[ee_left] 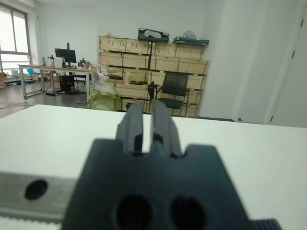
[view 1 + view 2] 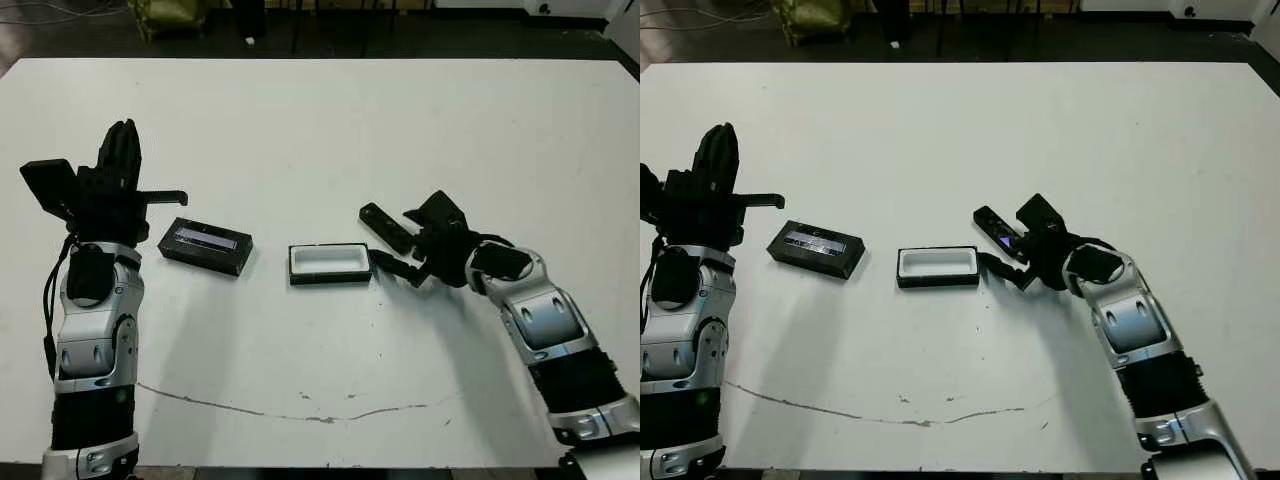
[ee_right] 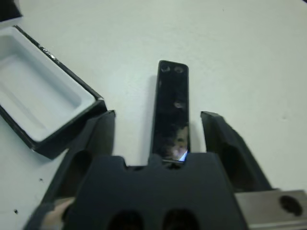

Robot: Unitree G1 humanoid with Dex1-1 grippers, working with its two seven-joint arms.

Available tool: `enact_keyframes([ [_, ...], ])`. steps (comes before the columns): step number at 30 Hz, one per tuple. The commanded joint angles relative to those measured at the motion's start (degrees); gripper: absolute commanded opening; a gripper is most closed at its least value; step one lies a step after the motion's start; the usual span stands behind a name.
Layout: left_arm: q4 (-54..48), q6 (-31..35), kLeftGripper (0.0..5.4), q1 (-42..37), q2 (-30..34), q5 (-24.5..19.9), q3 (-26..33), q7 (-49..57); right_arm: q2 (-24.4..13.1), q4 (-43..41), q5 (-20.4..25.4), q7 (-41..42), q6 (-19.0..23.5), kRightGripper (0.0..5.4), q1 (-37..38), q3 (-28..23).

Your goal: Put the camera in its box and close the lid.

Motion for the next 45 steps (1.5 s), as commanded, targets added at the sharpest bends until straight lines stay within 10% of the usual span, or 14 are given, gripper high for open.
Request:
enact_keyframes([
  [1,0.40,0.24,0.00,1.13,0.13,0.25,0.03,0.26,1.28,2.79,0.59,-0.90,2.55,3.20,4.40,0.08],
  [15,0.16,1.21,0.00,0.79,0.07,-0.54,0.27,0.16,1.77,-0.06,1.97,-5.36,1.93,0.44,9.11,-2.95],
  [27,0.30,1.07,0.00,0.66,0.31,-0.19,0.17,0.05,2.58,0.80,2.54,-9.32,-3.08,0.34,7.70,-6.93],
  [45,0.29,0.91,0.00,0.62,0.21,0.09,-0.08,0.16,-4.22,-1.11,12.23,3.17,2.29,0.33,-7.56,-14.04],
])
